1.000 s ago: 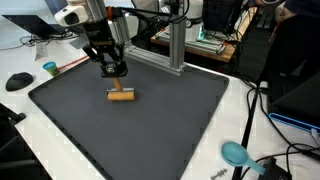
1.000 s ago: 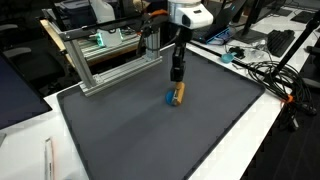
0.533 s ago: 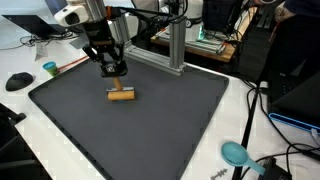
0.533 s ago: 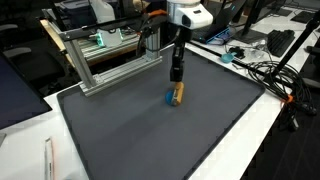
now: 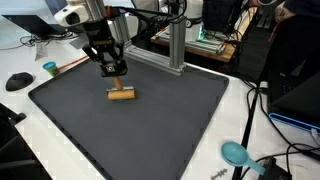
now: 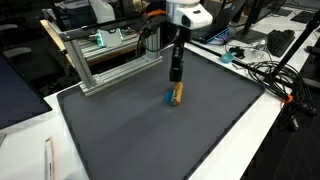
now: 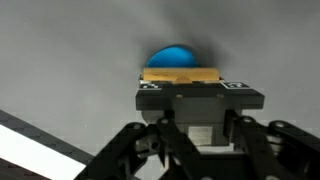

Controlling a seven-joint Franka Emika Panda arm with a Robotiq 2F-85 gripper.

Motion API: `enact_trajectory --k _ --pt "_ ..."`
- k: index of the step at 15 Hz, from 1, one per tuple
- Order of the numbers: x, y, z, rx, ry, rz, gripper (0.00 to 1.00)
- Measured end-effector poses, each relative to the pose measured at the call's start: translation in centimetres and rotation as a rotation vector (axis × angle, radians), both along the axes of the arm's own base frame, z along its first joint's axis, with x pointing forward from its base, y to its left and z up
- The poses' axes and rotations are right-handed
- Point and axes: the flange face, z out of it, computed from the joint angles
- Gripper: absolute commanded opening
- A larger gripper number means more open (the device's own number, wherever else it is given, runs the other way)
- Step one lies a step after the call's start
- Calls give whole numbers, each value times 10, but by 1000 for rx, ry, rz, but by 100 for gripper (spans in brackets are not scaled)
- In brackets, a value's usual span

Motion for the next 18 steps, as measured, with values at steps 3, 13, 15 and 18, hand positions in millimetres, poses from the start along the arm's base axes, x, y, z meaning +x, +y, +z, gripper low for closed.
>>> enact_trajectory --k 3,13,15,18 --pt "0 0 0 -1 1 2 22" --pt "-4 -3 0 -7 5 32 22" --pt "-6 -5 0 -8 6 31 22" --pt "-8 -6 0 -9 8 28 22"
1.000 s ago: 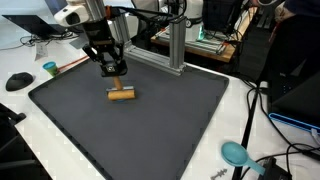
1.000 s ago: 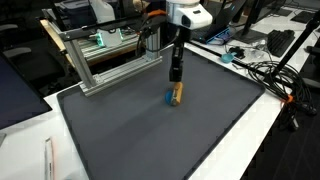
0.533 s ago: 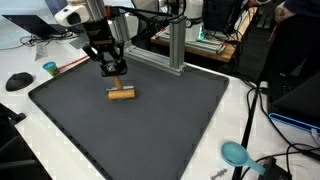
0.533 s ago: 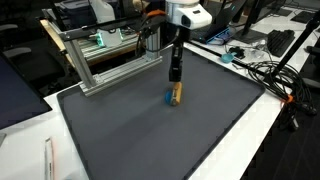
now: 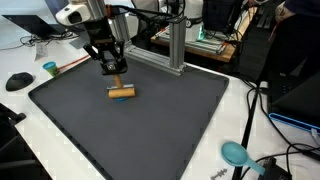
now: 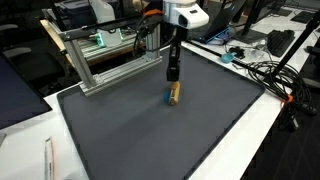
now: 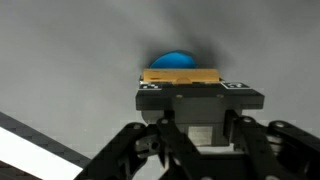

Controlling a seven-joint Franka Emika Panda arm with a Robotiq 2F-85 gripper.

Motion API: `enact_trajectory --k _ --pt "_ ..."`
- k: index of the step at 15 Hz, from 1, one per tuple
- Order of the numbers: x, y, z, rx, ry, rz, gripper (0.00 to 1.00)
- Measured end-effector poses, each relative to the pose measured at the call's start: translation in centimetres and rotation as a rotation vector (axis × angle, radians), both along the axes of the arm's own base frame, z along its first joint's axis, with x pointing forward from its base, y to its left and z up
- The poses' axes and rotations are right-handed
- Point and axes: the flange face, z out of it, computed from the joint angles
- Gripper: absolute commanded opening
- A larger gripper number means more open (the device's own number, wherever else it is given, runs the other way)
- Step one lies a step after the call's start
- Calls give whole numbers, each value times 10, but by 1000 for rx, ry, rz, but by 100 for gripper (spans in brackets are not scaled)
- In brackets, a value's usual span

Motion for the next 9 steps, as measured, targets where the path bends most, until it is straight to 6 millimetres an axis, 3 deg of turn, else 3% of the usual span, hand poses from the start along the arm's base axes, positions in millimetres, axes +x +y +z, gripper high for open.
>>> enact_trajectory --k 9 --pt "-4 -2 -1 -11 6 5 22"
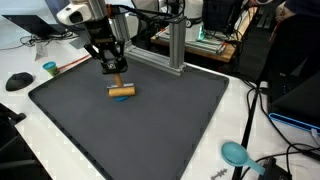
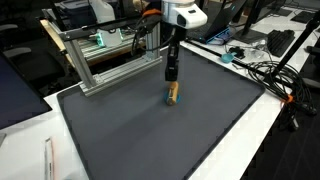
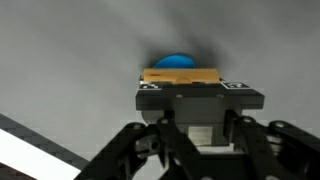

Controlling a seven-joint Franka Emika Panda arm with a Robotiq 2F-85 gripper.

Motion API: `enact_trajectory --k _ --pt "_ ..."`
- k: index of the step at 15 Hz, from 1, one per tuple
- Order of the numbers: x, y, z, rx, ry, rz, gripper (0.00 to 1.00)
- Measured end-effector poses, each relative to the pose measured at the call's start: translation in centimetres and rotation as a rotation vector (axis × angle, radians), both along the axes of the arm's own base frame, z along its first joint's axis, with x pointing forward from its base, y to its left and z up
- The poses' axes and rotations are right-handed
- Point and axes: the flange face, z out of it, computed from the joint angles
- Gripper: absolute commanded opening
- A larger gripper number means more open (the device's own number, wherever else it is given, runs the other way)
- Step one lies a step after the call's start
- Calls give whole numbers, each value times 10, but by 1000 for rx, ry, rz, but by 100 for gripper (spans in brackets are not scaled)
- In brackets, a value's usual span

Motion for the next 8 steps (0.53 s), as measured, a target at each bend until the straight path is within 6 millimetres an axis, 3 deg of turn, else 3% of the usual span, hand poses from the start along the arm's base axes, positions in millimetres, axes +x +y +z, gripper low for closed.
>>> enact_trajectory --k 8 --pt "-3 0 0 -12 4 10 22"
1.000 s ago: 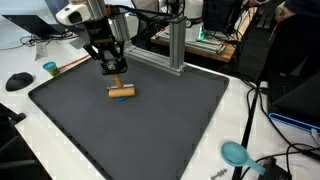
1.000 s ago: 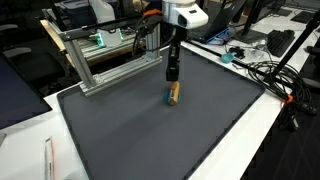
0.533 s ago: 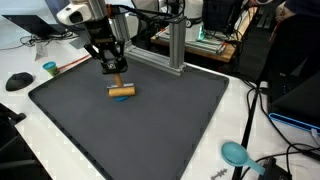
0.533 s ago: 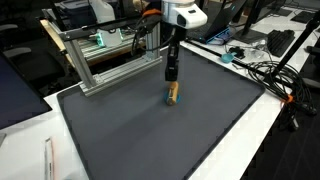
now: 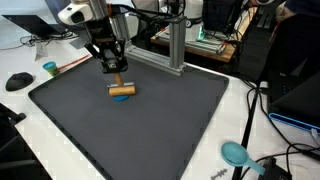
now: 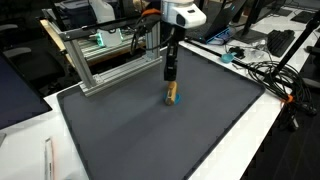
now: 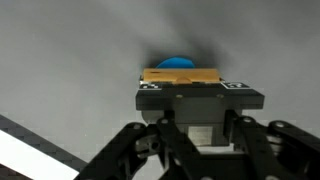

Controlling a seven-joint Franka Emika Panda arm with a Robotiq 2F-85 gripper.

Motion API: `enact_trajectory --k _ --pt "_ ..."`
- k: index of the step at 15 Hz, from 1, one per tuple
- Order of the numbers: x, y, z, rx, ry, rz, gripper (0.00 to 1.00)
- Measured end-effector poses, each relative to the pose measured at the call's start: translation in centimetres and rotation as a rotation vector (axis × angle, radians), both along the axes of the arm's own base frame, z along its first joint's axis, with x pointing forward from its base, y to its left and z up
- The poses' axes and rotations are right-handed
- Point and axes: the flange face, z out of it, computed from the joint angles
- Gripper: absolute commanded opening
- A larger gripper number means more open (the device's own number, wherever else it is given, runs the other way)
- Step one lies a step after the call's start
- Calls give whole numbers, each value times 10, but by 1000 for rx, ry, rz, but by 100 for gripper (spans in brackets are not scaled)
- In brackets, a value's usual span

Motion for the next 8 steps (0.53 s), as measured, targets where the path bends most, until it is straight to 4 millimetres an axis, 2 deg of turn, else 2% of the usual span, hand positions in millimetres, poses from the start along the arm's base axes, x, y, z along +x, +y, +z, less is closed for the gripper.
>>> enact_trajectory --k 8 --pt "-1 0 0 -6 3 6 22"
